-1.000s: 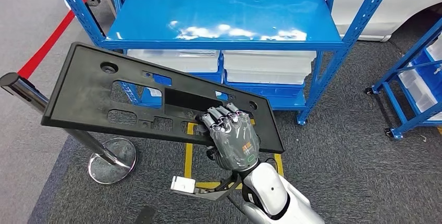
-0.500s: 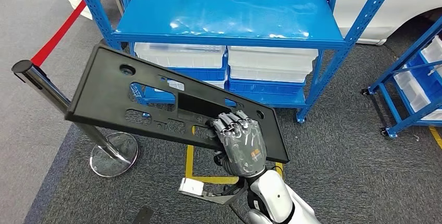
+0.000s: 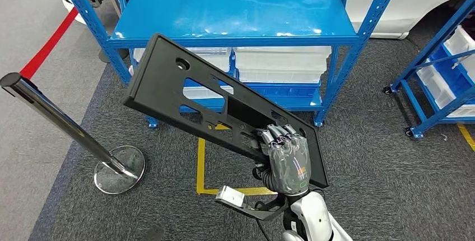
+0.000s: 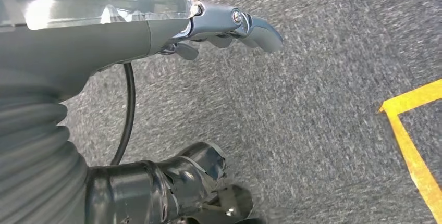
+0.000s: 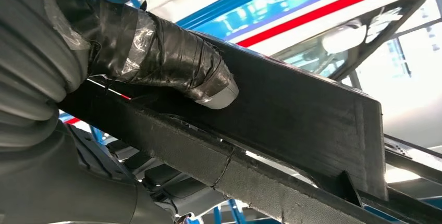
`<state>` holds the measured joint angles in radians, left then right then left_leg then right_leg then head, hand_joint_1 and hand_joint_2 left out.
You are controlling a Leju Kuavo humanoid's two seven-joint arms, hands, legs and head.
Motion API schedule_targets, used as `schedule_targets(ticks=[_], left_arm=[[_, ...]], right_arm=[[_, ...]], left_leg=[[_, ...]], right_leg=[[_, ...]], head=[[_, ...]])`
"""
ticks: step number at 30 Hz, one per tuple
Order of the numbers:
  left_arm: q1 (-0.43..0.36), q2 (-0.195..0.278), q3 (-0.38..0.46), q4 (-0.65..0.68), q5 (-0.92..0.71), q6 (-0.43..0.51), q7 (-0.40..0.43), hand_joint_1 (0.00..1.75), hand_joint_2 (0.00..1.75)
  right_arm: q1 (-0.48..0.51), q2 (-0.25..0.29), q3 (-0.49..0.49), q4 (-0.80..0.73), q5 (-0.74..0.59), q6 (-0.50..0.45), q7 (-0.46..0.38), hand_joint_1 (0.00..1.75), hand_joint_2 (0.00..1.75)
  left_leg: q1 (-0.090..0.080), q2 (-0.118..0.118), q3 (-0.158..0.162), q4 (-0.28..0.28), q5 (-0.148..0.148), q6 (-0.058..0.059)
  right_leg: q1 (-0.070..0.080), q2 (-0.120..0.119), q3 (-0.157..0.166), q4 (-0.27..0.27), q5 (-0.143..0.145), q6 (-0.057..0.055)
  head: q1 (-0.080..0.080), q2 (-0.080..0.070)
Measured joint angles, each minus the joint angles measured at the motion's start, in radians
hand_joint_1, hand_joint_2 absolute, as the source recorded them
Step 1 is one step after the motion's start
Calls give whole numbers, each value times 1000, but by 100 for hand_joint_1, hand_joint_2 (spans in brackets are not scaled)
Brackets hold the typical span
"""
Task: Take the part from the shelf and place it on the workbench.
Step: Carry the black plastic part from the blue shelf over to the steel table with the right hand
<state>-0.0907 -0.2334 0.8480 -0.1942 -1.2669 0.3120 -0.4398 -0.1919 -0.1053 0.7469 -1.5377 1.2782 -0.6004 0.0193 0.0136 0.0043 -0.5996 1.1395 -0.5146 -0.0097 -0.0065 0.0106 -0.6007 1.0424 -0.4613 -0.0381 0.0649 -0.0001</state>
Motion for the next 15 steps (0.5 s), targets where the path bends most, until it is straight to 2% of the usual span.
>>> schedule_targets(ticks=[1, 2, 4, 6, 8, 10, 11, 12, 13, 15], left_arm=[[-1, 1, 0, 0, 0, 1, 0, 0, 175], [-1, 1, 0, 0, 0, 1, 0, 0, 175], [-1, 1, 0, 0, 0, 2, -1, 0, 175], [0, 1, 1, 0, 0, 2, -2, 0, 175], [0, 1, 1, 0, 2, 2, -3, 0, 175], [0, 1, 2, 0, 3, 4, -4, 0, 175], [2, 2, 2, 0, 3, 5, -4, 0, 175], [3, 2, 2, 0, 4, 6, -4, 0, 175], [3, 2, 2, 0, 6, 7, -5, 0, 175], [3, 2, 2, 0, 10, 9, -6, 0, 175]], right_arm=[[3, -1, -5, -4, 1, -1, 0, 175, 175], [5, -1, -9, -8, 1, -2, 0, 175, 175], [10, -2, -13, -12, 1, -5, 0, 175, 175], [18, -4, -18, -16, 3, -8, 0, 175, 175], [30, -8, -27, -24, 5, -15, -1, 175, 175], [46, -13, -39, -34, 7, -27, -2, 175, 175], [56, -15, -45, -39, 9, -32, -3, 175, 175], [65, -19, -51, -44, 10, -36, -4, 175, 175], [74, -22, -57, -49, 13, -40, -5, 175, 175], [90, -26, -70, -62, 19, -50, -6, 175, 175]], left_leg=[[-1, -4, 27, -59, 22, 3], [-2, -7, 43, -96, 29, 5], [-5, -10, 47, -117, 28, 10], [-1, -6, 46, -127, 35, 21], [4, -2, 47, -136, 44, 34], [3, 2, 44, -135, 46, 39], [3, 4, 42, -134, 46, 39], [2, 6, 41, -132, 46, 39], [2, 8, 41, -130, 45, 39], [3, 11, 40, -123, 41, 35]], right_leg=[[1, 3, -2, 3, 0, 2], [2, 6, -7, 5, 2, 7], [2, 9, -15, 6, 7, 17], [2, 8, -20, 10, 3, 28], [1, 4, -45, 69, -40, 37], [-1, 1, -97, 191, -104, 42], [-2, 1, -120, 246, -124, 45], [-3, 0, -129, 271, -125, 46], [-5, -1, -119, 256, -108, 47], [-7, -13, -55, 138, -48, 45]], head=[[0, 0], [0, 0], [0, 0], [0, 0], [2, 0], [3, 0], [3, 0], [3, 0], [3, 0], [3, 0]])
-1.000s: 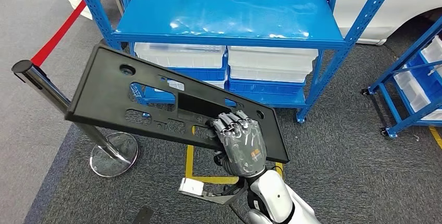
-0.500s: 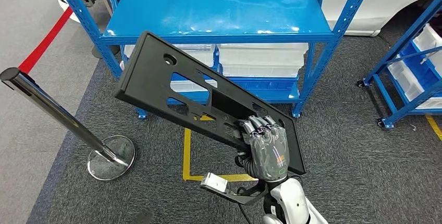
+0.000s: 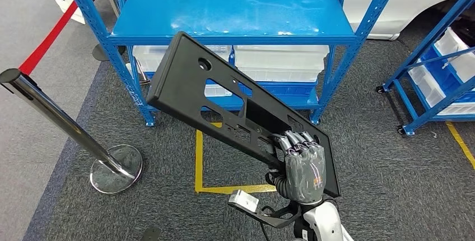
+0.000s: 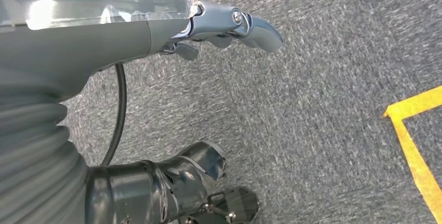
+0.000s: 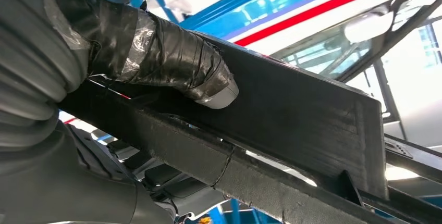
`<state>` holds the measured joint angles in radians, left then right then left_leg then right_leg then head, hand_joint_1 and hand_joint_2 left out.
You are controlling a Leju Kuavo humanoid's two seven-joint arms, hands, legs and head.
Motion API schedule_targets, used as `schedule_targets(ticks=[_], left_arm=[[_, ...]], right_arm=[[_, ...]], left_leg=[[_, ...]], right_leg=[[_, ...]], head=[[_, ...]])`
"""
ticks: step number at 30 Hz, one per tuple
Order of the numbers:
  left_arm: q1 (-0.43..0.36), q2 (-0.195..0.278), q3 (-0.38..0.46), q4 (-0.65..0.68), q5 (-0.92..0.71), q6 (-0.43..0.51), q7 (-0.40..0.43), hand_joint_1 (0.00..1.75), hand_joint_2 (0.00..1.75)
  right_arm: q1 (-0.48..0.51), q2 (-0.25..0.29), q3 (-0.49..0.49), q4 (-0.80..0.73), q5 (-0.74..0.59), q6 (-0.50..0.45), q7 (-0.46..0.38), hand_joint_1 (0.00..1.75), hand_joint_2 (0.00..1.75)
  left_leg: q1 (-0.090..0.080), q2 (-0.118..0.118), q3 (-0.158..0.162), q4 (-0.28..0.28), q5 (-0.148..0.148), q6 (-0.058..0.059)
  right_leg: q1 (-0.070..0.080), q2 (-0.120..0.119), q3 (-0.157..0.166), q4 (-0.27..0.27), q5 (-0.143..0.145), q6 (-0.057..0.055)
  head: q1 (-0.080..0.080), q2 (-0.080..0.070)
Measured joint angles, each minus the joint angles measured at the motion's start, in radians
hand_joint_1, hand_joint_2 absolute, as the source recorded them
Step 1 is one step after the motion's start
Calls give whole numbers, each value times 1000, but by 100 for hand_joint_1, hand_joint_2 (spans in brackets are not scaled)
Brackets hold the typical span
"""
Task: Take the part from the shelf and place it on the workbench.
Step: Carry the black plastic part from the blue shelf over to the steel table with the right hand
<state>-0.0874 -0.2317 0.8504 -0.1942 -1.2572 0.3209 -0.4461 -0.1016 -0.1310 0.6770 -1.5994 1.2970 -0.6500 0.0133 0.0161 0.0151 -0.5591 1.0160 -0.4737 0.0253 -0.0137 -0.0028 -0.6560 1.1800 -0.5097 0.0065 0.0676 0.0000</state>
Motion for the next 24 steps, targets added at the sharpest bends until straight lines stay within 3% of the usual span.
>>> schedule_targets(ticks=[2, 5, 7, 8, 11, 12, 13, 14, 16, 18, 22, 24], left_arm=[[0, 0, 0, 0, 5, 3, -2, 0, 175], [4, 0, 1, 0, 9, 7, -4, 0, 175], [5, 0, 2, 0, 9, 7, -4, 0, 175], [5, 0, 2, 0, 9, 8, -5, 0, 175], [6, 1, 4, 0, 9, 8, -6, 0, 175], [8, 1, 4, 0, 10, 8, -7, 0, 175], [9, 1, 5, 0, 10, 8, -8, 0, 175], [10, 1, 6, 0, 11, 8, -8, 0, 175], [11, 2, 7, 0, 11, 8, -11, 0, 175], [11, 4, 10, 0, 11, 9, -12, 0, 175], [12, 4, 16, 0, 12, 10, -13, 0, 175], [12, 2, 19, 0, 12, 11, -14, 0, 175]], right_arm=[[19, -2, -18, -20, 7, -17, -3, 175, 175], [61, -4, -61, -60, 18, -34, -18, 175, 175], [81, -4, -86, -83, 22, -36, -29, 175, 175], [87, -3, -95, -93, 23, -36, -36, 175, 175], [116, 3, -126, -118, 21, -36, -77, 175, 175], [130, 8, -138, -126, 19, -36, -94, 175, 175], [144, 14, -152, -135, 14, -36, -115, 175, 175], [158, 22, -168, -145, 7, -36, -137, 175, 175], [186, 43, -207, -170, -11, -36, -188, 175, 175], [210, 68, -252, -194, -29, -36, -238, 175, 175], [246, 100, -317, -224, -48, -37, -292, 175, 175], [259, 114, -340, -236, -62, -38, -316, 175, 175]], left_leg=[[-4, 1, -3, 8, -5, -8], [-8, 6, -5, 9, -4, -22], [-6, 5, -12, 28, -24, -32], [-5, 2, -27, 63, -49, -36], [-4, -5, -102, 242, -139, -42], [-4, -5, -116, 278, -147, -42], [-4, -5, -114, 277, -135, -39], [-6, -7, -95, 240, -106, -34], [-9, -27, -28, 108, -42, -17], [-14, -46, 14, 19, -19, -5], [-10, -31, 24, -16, -8, 2], [-4, -17, 28, -32, 3, 9]], right_leg=[[4, -14, 52, -103, 28, -5], [7, -11, 59, -124, 28, -18], [5, -6, 59, -130, 34, -31], [3, -4, 58, -133, 37, -37], [5, 3, 54, -133, 40, -45], [6, 7, 54, -132, 40, -46], [8, 11, 54, -131, 41, -46], [10, 17, 54, -130, 41, -46], [13, 27, 54, -128, 41, -46], [12, 35, 50, -127, 44, -40], [9, 42, 38, -119, 43, -17], [9, 28, 6, -46, -7, -8]], head=[[0, 0], [-1, 0], [-1, 0], [-2, 0], [-2, 0], [-2, 0], [-2, 0], [-2, 0], [-1, 0], [-1, 0], [-1, 0], [1, 0]])
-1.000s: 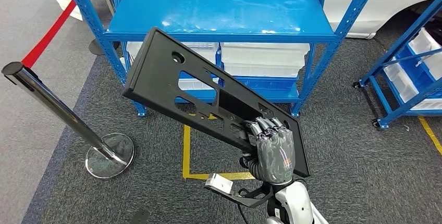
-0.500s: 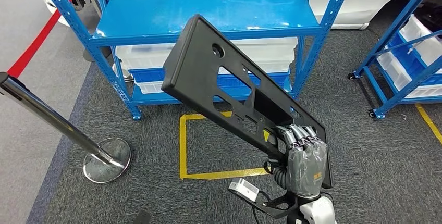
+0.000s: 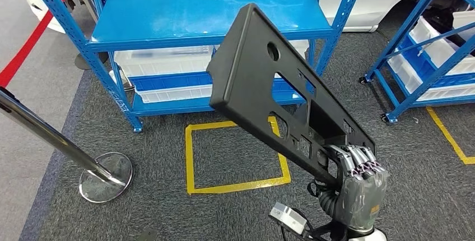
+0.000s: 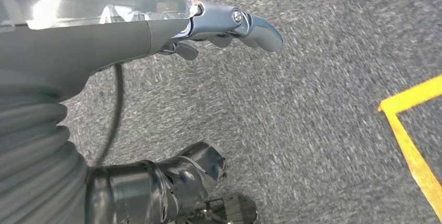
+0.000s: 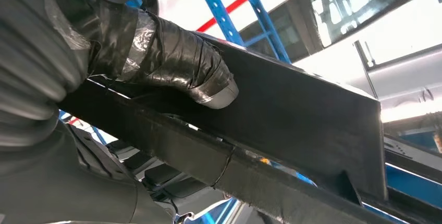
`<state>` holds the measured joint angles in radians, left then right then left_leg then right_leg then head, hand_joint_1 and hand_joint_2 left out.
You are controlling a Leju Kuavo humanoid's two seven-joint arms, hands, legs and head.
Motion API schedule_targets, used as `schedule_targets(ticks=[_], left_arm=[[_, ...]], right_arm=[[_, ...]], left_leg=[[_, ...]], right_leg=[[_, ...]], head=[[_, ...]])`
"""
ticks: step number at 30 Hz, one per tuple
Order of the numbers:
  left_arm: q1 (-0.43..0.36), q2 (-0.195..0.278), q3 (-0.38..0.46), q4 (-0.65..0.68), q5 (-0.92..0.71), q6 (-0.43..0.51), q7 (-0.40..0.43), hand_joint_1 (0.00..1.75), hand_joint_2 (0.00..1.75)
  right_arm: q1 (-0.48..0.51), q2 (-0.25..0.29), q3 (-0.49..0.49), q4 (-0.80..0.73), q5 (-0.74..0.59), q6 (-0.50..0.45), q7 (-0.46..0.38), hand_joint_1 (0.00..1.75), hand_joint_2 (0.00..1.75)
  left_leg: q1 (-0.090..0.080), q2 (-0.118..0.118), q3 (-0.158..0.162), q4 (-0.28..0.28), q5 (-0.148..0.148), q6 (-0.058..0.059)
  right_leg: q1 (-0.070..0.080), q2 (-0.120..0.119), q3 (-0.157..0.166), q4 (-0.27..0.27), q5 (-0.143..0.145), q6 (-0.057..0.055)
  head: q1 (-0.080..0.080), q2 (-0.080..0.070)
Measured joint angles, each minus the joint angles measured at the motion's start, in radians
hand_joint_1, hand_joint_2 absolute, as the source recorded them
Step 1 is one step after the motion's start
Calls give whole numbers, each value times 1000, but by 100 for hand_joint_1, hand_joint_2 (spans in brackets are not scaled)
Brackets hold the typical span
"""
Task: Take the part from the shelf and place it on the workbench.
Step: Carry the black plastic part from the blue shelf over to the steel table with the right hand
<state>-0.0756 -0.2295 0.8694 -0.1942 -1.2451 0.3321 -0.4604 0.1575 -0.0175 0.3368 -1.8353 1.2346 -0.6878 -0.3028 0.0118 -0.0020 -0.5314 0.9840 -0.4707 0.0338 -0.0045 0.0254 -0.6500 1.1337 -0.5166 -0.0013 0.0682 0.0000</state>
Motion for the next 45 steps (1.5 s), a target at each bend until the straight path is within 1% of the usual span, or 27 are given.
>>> schedule_targets(ticks=[2, 3, 4, 5, 7, 9, 12, 14, 17, 18, 19, 21, 23, 25, 26, 27, 29, 31, 33, 34, 35, 37, 39, 40, 42, 44, 45], left_arm=[[1, -1, 3, 0, 1, 0, -1, 0, 175], [1, -1, 4, 0, 2, 0, -2, 0, 175], [2, -1, 5, 0, 3, 0, -2, 0, 175], [2, -1, 6, 0, 5, 0, -3, 0, 175], [1, -1, 6, 0, 7, 0, -3, 0, 175], [1, -1, 7, 0, 9, 1, -3, 0, 175], [0, -1, 7, 0, 9, 3, -3, 0, 175], [0, -1, 7, 0, 9, 3, -3, 0, 175], [2, -1, 8, 0, 10, 3, -3, 0, 175], [3, -1, 9, 0, 10, 3, -3, 0, 175], [4, -1, 10, 0, 10, 3, -3, 0, 175], [5, -1, 11, 0, 10, 3, -3, 0, 175], [5, 0, 12, 0, 10, 4, -3, 0, 175], [6, 1, 15, 0, 11, 6, -3, 0, 175], [5, 1, 16, 0, 11, 6, -3, 0, 175], [4, 0, 18, 0, 11, 7, -3, 0, 175], [3, -2, 21, 0, 12, 7, -3, 0, 175], [4, -3, 24, 0, 13, 7, -3, 0, 175], [6, -3, 28, 0, 14, 7, -3, 0, 175], [7, -3, 29, 0, 15, 7, -3, 0, 175], [7, -3, 30, 0, 15, 7, -3, 0, 175], [6, -4, 31, 0, 15, 8, -3, 0, 175], [5, -6, 33, 0, 15, 11, -2, 0, 175], [4, -6, 34, 0, 16, 12, -2, 0, 175], [4, -6, 36, 0, 16, 14, -1, 0, 175], [4, -7, 37, 0, 16, 15, -1, 0, 175], [5, -8, 38, 0, 17, 15, 0, 0, 175]], right_arm=[[12, 13, -22, -7, -13, 0, -18, 175, 175], [19, 17, -31, -8, -18, 0, -23, 175, 175], [26, 21, -39, -9, -22, 0, -25, 175, 175], [31, 24, -46, -9, -26, 0, -27, 175, 175], [36, 31, -59, -12, -30, 0, -33, 175, 175], [41, 40, -69, -19, -33, 0, -41, 175, 175], [51, 50, -82, -25, -39, 0, -46, 175, 175], [54, 57, -87, -27, -42, 0, -49, 175, 175], [59, 71, -98, -32, -57, 0, -72, 175, 175], [63, 76, -104, -33, -64, 0, -84, 175, 175], [69, 81, -111, -34, -72, 0, -96, 175, 175], [79, 95, -127, -42, -88, 0, -121, 175, 175], [86, 110, -141, -53, -102, -1, -144, 175, 175], [93, 124, -154, -63, -116, -2, -164, 175, 175], [98, 130, -160, -68, -124, -2, -173, 175, 175], [106, 135, -167, -73, -132, -3, -181, 175, 175], [118, 144, -180, -83, -147, -3, -195, 175, 175], [123, 148, -190, -88, -160, -3, -203, 175, 175], [129, 151, -198, -90, -168, -3, -206, 175, 175], [134, 152, -201, -90, -172, -3, -208, 175, 175], [138, 153, -206, -90, -176, -3, -212, 175, 175], [144, 157, -215, -91, -190, -3, -222, 175, 175], [150, 163, -223, -94, -209, -3, -233, 175, 175], [154, 168, -227, -96, -219, -3, -240, 175, 175], [168, 180, -242, -103, -241, -3, -258, 175, 175], [184, 195, -262, -113, -260, -4, -277, 175, 175], [189, 203, -271, -117, -267, -4, -284, 175, 175]], left_leg=[[-1, 12, -4, 1, 2, 3], [-1, 20, -6, 4, 1, 3], [-1, 27, -8, 6, 1, 2], [0, 33, -8, 8, -1, 0], [-1, 45, -9, 16, -7, -10], [-5, 54, -11, 27, -15, -22], [-5, 66, -11, 29, -18, -38], [-2, 50, -23, 60, -47, -48], [0, 17, -97, 235, -146, -54], [0, 14, -120, 289, -164, -53], [0, 12, -129, 309, -160, -51], [-2, 4, -97, 240, -101, -39], [-5, -35, -40, 111, -38, -20], [-9, -64, -13, 47, -19, -8], [-11, -62, -9, 39, -19, -7], [-8, -53, -5, 27, -17, -7], [-2, -32, 6, 1, -10, -4], [0, -8, 11, -11, -5, -1], [-1, 17, 11, -8, -8, 1], [-1, 29, 11, -6, -10, 0], [0, 41, 10, -2, -13, -2], [1, 60, 11, 10, -24, -10], [-3, 76, 11, 24, -36, -23], [-5, 82, 11, 28, -40, -29], [-6, 94, 16, 28, -43, -38], [-1, 77, 12, 45, -63, -47], [1, 58, -2, 79, -89, -50]], right_leg=[[-5, -11, -53, 122, -62, 8], [-8, -14, -71, 165, -75, 12], [-12, -17, -72, 175, -70, 15], [-15, -21, -53, 145, -47, 18], [-17, -46, 19, 14, 8, 19], [-13, -63, 62, -72, 28, 8], [-8, -48, 60, -81, 29, -15], [-10, -36, 59, -85, 35, -28], [-8, -17, 55, -87, 40, -39], [-5, -9, 55, -86, 40, -40], [-3, 0, 55, -85, 40, -41], [2, 21, 57, -84, 40, -41], [3, 41, 56, -83, 41, -40], [-3, 59, 49, -82, 45, -34], [-5, 68, 46, -83, 48, -28], [-6, 74, 43, -85, 51, -22], [-2, 50, 33, -70, 38, -11], [-2, 6, -7, 15, -14, -3], [-8, -11, -61, 130, -64, 8], [-12, -15, -73, 157, -68, 13], [-16, -19, -68, 151, -54, 17], [-23, -41, -7, 42, 0, 23], [-19, -69, 45, -54, 27, 16], [-16, -74, 52, -70, 25, 9], [-12, -59, 49, -71, 25, -7], [-13, -44, 50, -76, 29, -20], [-15, -37, 50, -78, 32, -26]], head=[[0, 0], [1, 0], [0, 0], [1, 0], [1, 0], [0, 0], [-1, 0], [0, 0], [-1, 0], [-1, 0], [-1, 0], [-1, 0], [0, 0], [-1, 0], [-2, 0], [-3, 0], [-2, 0], [-1, 0], [-1, 0], [-1, 0], [-1, 0], [-1, 0], [-1, 0], [-1, 0], [-2, 0], [-2, 0], [-2, 0]])
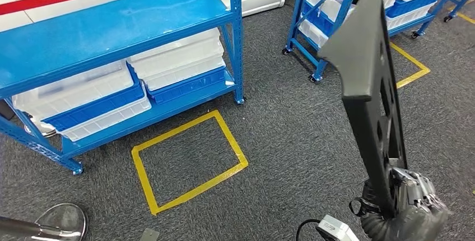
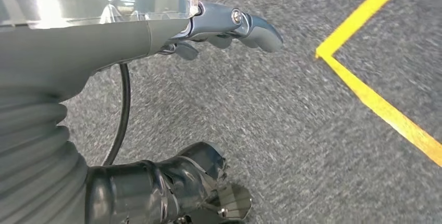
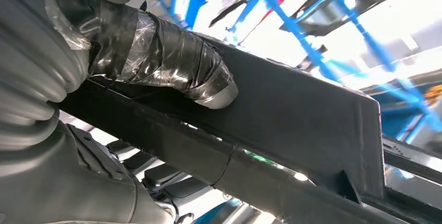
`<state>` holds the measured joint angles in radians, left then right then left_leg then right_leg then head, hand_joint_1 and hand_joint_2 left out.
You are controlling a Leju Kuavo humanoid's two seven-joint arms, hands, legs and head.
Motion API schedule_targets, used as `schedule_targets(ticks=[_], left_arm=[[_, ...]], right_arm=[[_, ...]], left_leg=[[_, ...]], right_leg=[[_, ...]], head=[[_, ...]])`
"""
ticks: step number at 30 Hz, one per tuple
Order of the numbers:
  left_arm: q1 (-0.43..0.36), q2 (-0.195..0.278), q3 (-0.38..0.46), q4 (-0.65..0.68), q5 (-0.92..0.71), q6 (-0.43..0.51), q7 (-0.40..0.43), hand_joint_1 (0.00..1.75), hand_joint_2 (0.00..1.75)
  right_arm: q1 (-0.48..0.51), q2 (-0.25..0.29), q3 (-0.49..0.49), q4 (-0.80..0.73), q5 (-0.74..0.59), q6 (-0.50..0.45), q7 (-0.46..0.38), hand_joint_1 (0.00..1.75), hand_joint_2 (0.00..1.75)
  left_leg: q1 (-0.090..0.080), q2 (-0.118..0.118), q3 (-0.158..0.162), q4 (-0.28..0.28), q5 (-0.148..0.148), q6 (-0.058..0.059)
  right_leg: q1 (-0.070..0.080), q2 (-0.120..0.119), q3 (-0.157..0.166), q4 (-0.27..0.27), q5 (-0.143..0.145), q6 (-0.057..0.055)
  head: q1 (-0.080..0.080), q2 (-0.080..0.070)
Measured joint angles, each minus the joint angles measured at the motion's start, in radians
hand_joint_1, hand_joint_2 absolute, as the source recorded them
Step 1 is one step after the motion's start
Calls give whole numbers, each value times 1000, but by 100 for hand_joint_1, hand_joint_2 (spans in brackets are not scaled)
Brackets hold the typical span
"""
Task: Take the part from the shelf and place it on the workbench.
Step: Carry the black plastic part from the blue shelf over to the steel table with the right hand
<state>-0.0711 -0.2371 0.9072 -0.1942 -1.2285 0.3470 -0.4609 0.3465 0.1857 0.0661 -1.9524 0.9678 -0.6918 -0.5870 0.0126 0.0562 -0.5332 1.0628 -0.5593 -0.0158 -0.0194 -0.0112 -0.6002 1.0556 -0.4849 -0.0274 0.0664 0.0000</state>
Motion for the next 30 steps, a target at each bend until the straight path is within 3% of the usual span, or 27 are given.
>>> schedule_targets(ticks=[1, 3, 4, 5, 7, 9, 11, 13, 14, 16, 18, 19, 20, 21, 22, 24, 26, 27, 29, 30], left_arm=[[1, 0, 1, 0, 0, 0, 0, 0, 175], [4, 0, 3, 0, 1, 0, 0, 0, 175], [5, 0, 5, 0, 1, 0, 0, 0, 175], [6, 0, 7, 0, 1, 0, 0, 0, 175], [6, 0, 10, 0, 0, 0, 0, 0, 175], [7, 1, 14, 0, 0, 0, 1, 0, 175], [5, 2, 17, 0, -1, 0, 2, 0, 175], [2, 1, 17, 0, -1, 0, 3, 0, 175], [2, 1, 17, 0, -2, 0, 3, 0, 175], [2, -1, 18, 0, -2, 0, 3, 0, 175], [5, -1, 18, 0, -2, 0, 3, 0, 175], [6, -1, 18, 0, -2, 0, 3, 0, 175], [7, -1, 18, 0, -3, 0, 3, 0, 175], [7, -1, 19, 0, -4, 0, 4, 0, 175], [7, -1, 19, 0, -5, 0, 4, 0, 175], [6, -1, 19, 0, -8, 1, 6, 0, 175], [6, -1, 19, 0, -9, 2, 6, 0, 175], [6, -1, 19, 0, -10, 2, 6, 0, 175], [5, -1, 19, 0, -11, 3, 7, 0, 175], [5, -1, 19, 0, -11, 4, 7, 0, 175]], right_arm=[[4, 7, -6, -3, -4, 0, -5, 175, 175], [8, 17, -16, -6, -8, -1, -11, 175, 175], [12, 20, -21, -6, -10, -1, -14, 175, 175], [16, 24, -26, -7, -12, -1, -17, 175, 175], [23, 31, -35, -8, -19, -1, -24, 175, 175], [26, 37, -41, -12, -25, -2, -29, 175, 175], [30, 41, -46, -15, -28, -4, -33, 175, 175], [36, 43, -50, -17, -29, -5, -35, 175, 175], [40, 43, -52, -19, -29, -6, -35, 175, 175], [44, 43, -55, -23, -30, -6, -36, 175, 175], [44, 44, -57, -25, -31, -6, -37, 175, 175], [45, 44, -57, -25, -31, -6, -37, 175, 175], [46, 44, -58, -25, -31, -6, -37, 175, 175], [48, 44, -60, -25, -32, -6, -38, 175, 175], [49, 44, -62, -25, -33, -6, -39, 175, 175], [50, 44, -66, -27, -39, -6, -43, 175, 175], [52, 45, -68, -31, -46, -6, -45, 175, 175], [53, 45, -69, -33, -49, -6, -46, 175, 175], [57, 48, -73, -36, -53, -6, -50, 175, 175], [59, 50, -76, -38, -56, -7, -53, 175, 175]], left_leg=[[1, -21, -22, 53, -34, -2], [1, -42, -80, 184, -91, -2], [1, -45, -100, 224, -97, 0], [0, -47, -105, 229, -84, 3], [-1, -62, -67, 133, -11, 15], [-3, -104, -19, 14, 44, 26], [-4, -127, -1, -33, 49, 29], [-6, -115, 3, -44, 49, 30], [-3, -106, 5, -50, 53, 32], [2, -85, 10, -64, 62, 40], [1, -60, 11, -69, 65, 47], [-1, -46, 10, -69, 65, 48], [-2, -32, 10, -68, 64, 48], [-2, -18, 9, -68, 63, 48], [-2, -6, 10, -67, 61, 47], [-3, 15, 14, -64, 56, 41], [-8, 31, 17, -58, 49, 32], [-11, 39, 18, -57, 47, 28], [-12, 52, 20, -57, 44, 19], [-11, 44, 19, -51, 36, 14]], right_leg=[[0, 8, 0, -1, 2, -5], [3, 28, -1, -1, 3, -9], [5, 40, -1, -1, 3, -9], [7, 52, 0, -1, 3, -9], [9, 78, 4, -1, 3, -9], [11, 101, 3, 1, 4, -6], [8, 120, -5, 2, 9, 3], [5, 135, -11, -2, 16, 14], [6, 131, -12, -1, 15, 18], [11, 87, -27, 32, -9, 26], [11, 36, -74, 135, -71, 33], [9, 26, -103, 197, -99, 37], [6, 22, -122, 241, -114, 40], [4, 19, -124, 252, -110, 43], [3, 15, -107, 225, -88, 44], [4, -18, -33, 97, -33, 42], [12, -50, 14, 6, -10, 30], [16, -55, 18, -8, -12, 24], [18, -35, 15, -11, -8, 13], [16, -26, 15, -13, -5, 7]], head=[[0, 0], [0, 0], [0, 0], [0, 0], [0, 0], [0, 0], [0, 0], [0, 0], [0, 0], [1, 0], [2, 0], [2, 0], [2, 0], [1, 0], [2, 0], [2, 0], [1, 0], [1, 0], [1, 0], [1, 0]])
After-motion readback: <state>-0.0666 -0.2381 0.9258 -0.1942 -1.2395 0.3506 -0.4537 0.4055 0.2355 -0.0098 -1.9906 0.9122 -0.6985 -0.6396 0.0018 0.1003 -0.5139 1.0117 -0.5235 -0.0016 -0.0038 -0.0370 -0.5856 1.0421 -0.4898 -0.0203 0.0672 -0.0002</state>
